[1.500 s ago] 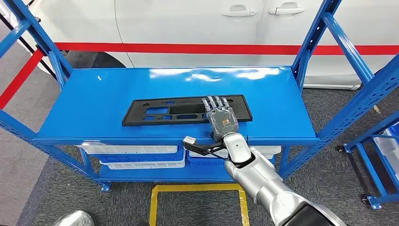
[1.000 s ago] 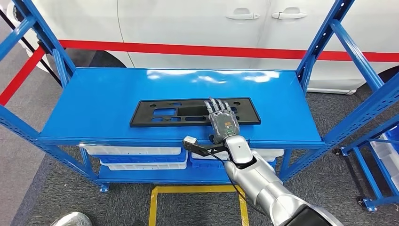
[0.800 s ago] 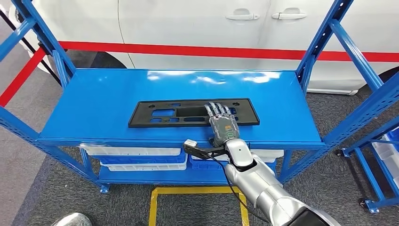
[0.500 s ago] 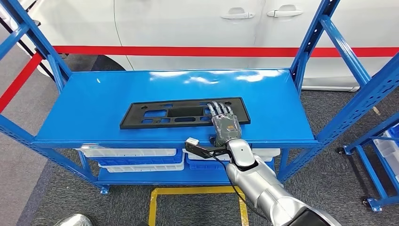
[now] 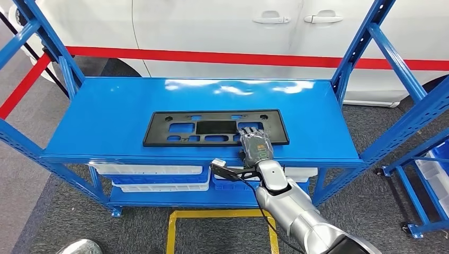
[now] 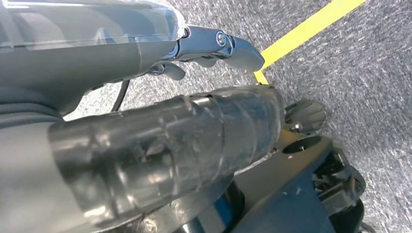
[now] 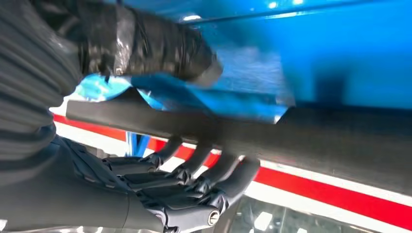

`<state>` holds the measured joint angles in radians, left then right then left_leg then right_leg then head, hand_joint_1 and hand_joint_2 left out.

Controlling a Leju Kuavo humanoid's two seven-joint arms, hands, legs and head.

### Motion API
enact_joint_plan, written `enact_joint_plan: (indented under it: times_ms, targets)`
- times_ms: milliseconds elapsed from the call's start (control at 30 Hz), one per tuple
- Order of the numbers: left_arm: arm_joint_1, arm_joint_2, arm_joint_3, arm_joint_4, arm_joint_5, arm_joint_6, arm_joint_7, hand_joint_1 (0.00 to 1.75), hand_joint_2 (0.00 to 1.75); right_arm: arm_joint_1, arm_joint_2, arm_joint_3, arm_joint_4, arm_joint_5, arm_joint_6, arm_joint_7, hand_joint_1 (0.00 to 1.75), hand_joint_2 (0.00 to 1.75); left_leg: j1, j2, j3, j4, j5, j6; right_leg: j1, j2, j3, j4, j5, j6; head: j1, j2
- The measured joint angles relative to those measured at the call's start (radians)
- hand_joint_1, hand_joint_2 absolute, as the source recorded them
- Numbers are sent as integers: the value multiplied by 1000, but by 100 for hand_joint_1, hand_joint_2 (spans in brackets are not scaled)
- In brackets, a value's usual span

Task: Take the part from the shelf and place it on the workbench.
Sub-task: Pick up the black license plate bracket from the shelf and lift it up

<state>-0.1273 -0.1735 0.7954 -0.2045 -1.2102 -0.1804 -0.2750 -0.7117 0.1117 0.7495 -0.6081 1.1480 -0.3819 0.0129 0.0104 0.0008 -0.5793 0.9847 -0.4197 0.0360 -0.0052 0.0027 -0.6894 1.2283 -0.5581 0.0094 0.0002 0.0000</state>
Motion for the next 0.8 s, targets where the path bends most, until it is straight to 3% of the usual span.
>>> enact_joint_plan:
  times_ms: [33,67,100,200,267,367,433,533,567,600,633,667,733,800]
  targets:
    - [0,0,0,0,0,0,0,0,0,2,-1,-1,1,0,-3,0,175,175,0,0,-2,2,0,0,-1,0,-24,51,-17,2,0,0]
    - [1,0,-1,0,0,0,0,0,0,3,-2,-2,2,-1,-6,-1,175,175,0,0,-2,4,-1,0,-3,-1,-33,70,-14,3,0,0]
    - [1,0,-1,0,0,0,0,0,0,2,-2,-2,3,-1,-7,-1,175,175,0,0,-2,6,-2,-1,-4,-1,-20,46,9,3,0,0]
    - [1,0,-2,0,0,0,0,0,0,-10,-2,-3,3,-2,-7,-2,175,175,-2,-3,-1,18,-11,-10,-6,-2,77,-147,94,-3,0,0]
    - [0,0,-2,0,0,0,-1,0,0,-13,-3,-3,3,-2,-7,-3,175,175,-4,-5,-2,22,-14,-20,-2,-1,101,-199,103,-11,0,0]
    - [0,0,-2,0,1,1,-1,0,0,-15,-2,-3,2,-1,-8,-6,175,175,0,-7,-3,26,-19,-37,-1,-2,106,-207,110,-29,0,0]
    - [0,0,-2,0,1,2,-1,0,0,-15,0,-3,2,1,-10,-6,175,175,2,-6,-28,84,-59,-47,-6,-6,110,-216,116,-41,-1,0]
    - [3,0,-2,0,2,2,-1,0,0,-11,0,-3,2,4,-13,-4,175,175,6,-5,-115,277,-150,-58,-6,-9,105,-216,118,-45,-1,0]
    - [4,0,-2,0,2,2,-1,0,0,-10,0,-3,2,4,-13,-4,175,175,7,-5,-129,307,-154,-59,-6,-9,105,-215,118,-45,-1,0]
    - [5,0,-2,0,2,2,-1,0,0,-10,0,-3,2,4,-13,-3,175,175,7,-5,-123,297,-138,-59,-6,-9,105,-215,118,-44,-1,0]
    - [6,0,-2,0,2,2,-1,0,0,-10,0,-3,2,4,-13,-3,175,175,7,-5,-96,245,-106,-58,-6,-8,107,-214,118,-43,-1,0]
    - [6,0,-2,0,2,2,-1,0,0,-10,0,-3,2,4,-14,-3,175,175,8,-5,-57,170,-70,-54,-6,-8,108,-213,117,-42,-1,0]
    - [4,1,-2,0,4,2,-1,0,0,-10,0,-3,2,4,-14,-2,175,175,4,-5,5,48,-30,-45,-3,-5,108,-210,115,-33,-1,0]
    - [3,1,-2,0,6,2,-1,0,87,-10,0,-3,2,4,-15,0,175,175,-1,-5,19,18,-29,-36,-1,-3,107,-211,117,-21,0,0]
